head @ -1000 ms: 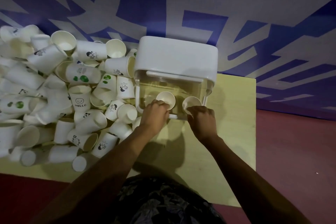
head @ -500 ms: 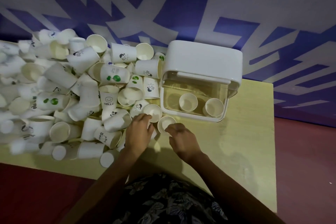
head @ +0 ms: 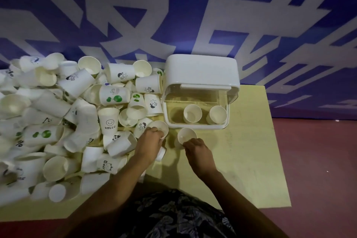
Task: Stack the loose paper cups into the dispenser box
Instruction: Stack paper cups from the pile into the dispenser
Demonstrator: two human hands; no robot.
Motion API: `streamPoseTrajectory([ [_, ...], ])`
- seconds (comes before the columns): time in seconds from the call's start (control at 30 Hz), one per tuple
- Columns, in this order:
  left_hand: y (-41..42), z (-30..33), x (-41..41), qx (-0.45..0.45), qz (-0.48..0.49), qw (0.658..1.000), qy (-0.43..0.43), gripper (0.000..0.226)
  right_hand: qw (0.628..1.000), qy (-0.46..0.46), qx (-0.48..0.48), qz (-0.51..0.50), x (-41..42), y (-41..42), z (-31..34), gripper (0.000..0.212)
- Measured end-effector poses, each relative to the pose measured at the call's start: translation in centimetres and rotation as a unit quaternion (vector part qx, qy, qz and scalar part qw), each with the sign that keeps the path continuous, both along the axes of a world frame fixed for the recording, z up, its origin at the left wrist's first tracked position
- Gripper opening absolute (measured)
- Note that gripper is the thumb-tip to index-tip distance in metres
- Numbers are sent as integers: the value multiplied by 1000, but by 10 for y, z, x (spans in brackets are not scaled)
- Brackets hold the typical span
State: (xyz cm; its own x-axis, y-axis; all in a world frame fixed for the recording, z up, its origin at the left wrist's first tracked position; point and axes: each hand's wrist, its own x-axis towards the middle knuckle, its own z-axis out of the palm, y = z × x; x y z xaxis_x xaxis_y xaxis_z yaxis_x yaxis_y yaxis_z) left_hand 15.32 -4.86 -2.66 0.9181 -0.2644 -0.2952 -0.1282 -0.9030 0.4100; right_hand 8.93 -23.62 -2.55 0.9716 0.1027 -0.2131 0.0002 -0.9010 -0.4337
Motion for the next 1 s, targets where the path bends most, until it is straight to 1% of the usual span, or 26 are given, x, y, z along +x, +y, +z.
streamPoseTrajectory([
  [0.23, -1, 21, -11, -105, 36, 990, -84, 19, 989, -98, 47, -102, -8, -17, 25, 9],
  [0.37, -14, 44, -10, -162, 57, 976, -132, 14, 980, -143, 49, -132, -5, -27, 41, 4],
  [0.47, -32, 62, -1, -204, 46, 964, -165, 11, 970, -177, 50, -159, 5, -43, 53, 5],
  [0.53, -45, 67, 7, -226, 34, 959, -165, 11, 966, -188, 43, -169, 14, -55, 56, 13],
  [0.63, -65, 64, 20, -217, 15, 964, -153, 14, 969, -179, 28, -167, 25, -75, 56, 21],
  [0.73, -81, 57, 29, -190, -2, 971, -144, 14, 974, -163, 7, -156, 35, -93, 51, 20],
  [0.87, -99, 44, 37, -136, -20, 982, -132, 13, 985, -117, -17, -126, 45, -109, 36, 18],
  [1.0, -111, 25, 42, -85, -11, 992, -88, 18, 992, -90, -47, -73, 57, -119, 20, 22],
])
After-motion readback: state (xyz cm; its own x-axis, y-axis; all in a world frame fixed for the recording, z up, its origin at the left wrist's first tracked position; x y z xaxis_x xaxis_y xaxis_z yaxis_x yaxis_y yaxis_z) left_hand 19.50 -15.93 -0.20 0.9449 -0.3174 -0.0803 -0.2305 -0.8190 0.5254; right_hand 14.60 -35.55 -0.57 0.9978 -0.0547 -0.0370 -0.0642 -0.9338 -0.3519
